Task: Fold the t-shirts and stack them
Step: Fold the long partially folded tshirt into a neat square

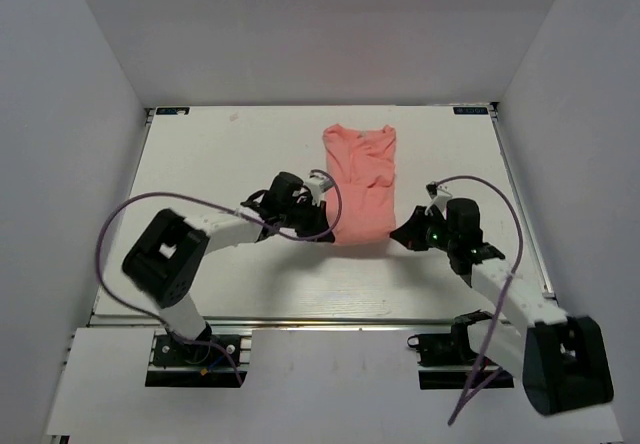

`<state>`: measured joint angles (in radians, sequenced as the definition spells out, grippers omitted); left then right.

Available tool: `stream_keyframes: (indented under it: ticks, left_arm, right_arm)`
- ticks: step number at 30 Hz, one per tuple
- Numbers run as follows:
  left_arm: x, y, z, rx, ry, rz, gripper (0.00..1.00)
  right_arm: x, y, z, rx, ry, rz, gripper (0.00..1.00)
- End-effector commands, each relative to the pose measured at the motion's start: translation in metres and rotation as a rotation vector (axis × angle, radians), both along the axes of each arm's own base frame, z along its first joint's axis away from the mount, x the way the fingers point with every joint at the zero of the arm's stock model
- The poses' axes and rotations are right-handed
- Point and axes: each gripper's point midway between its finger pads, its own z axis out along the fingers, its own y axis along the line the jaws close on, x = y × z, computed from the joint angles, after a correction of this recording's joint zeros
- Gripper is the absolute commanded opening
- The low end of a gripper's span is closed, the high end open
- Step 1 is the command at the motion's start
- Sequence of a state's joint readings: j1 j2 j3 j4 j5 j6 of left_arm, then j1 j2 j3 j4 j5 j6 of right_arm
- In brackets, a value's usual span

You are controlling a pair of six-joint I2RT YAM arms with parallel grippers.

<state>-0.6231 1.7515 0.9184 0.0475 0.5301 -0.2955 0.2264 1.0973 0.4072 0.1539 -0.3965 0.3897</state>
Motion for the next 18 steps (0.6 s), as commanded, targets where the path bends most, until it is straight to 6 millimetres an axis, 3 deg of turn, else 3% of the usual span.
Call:
stream_keyframes:
  ticks: [1, 3, 4, 5, 6, 7, 8, 11, 13, 14, 16, 17, 18]
  left_arm:
    - [-0.044, 0.009, 0.044, -0.030, 0.023, -0.016, 0.00]
    - [-0.060, 0.009, 0.056, -0.034, 0.041, -0.039, 0.00]
    - [-0.067, 0.012, 0.061, -0.039, 0.051, -0.050, 0.00]
    - [-0.074, 0.009, 0.082, -0.056, 0.042, -0.074, 0.00]
    - [-0.076, 0.005, 0.100, -0.067, 0.016, -0.094, 0.00]
    - [-0.079, 0.010, 0.100, -0.051, 0.026, -0.085, 0.00]
    - [-0.082, 0.010, 0.112, -0.044, 0.015, -0.094, 0.00]
    - [-0.072, 0.014, 0.136, -0.041, -0.031, -0.031, 0.00]
    - [-0.065, 0.018, 0.142, -0.026, -0.032, 0.033, 0.00]
    - [-0.062, 0.017, 0.145, -0.029, -0.032, 0.057, 0.00]
    - [-0.047, 0.019, 0.151, -0.035, -0.047, 0.137, 0.00]
    - [-0.039, 0.022, 0.154, -0.035, -0.052, 0.182, 0.00]
    - [-0.028, 0.026, 0.156, -0.032, -0.075, 0.232, 0.00]
  right_arm:
    - [-0.059, 0.006, -0.005, 0.019, 0.125, 0.110, 0.00]
    - [-0.072, 0.009, 0.025, 0.061, 0.061, 0.140, 0.00]
    - [-0.085, 0.011, 0.029, 0.076, 0.086, 0.170, 0.00]
    - [-0.089, 0.013, 0.054, 0.095, 0.021, 0.190, 0.00]
    - [-0.093, 0.013, 0.067, 0.103, 0.003, 0.198, 0.00]
    - [-0.094, 0.014, 0.067, 0.103, 0.003, 0.201, 0.00]
    - [-0.093, 0.012, 0.084, 0.093, -0.040, 0.204, 0.00]
    - [-0.085, 0.012, 0.100, 0.081, -0.090, 0.201, 0.00]
    - [-0.078, 0.015, 0.118, 0.089, -0.139, 0.212, 0.00]
    - [-0.072, 0.017, 0.118, 0.092, -0.122, 0.212, 0.00]
    - [-0.057, 0.019, 0.140, 0.106, -0.183, 0.187, 0.00]
    - [-0.049, 0.019, 0.135, 0.103, -0.157, 0.168, 0.00]
    - [-0.038, 0.019, 0.151, 0.109, -0.211, 0.154, 0.00]
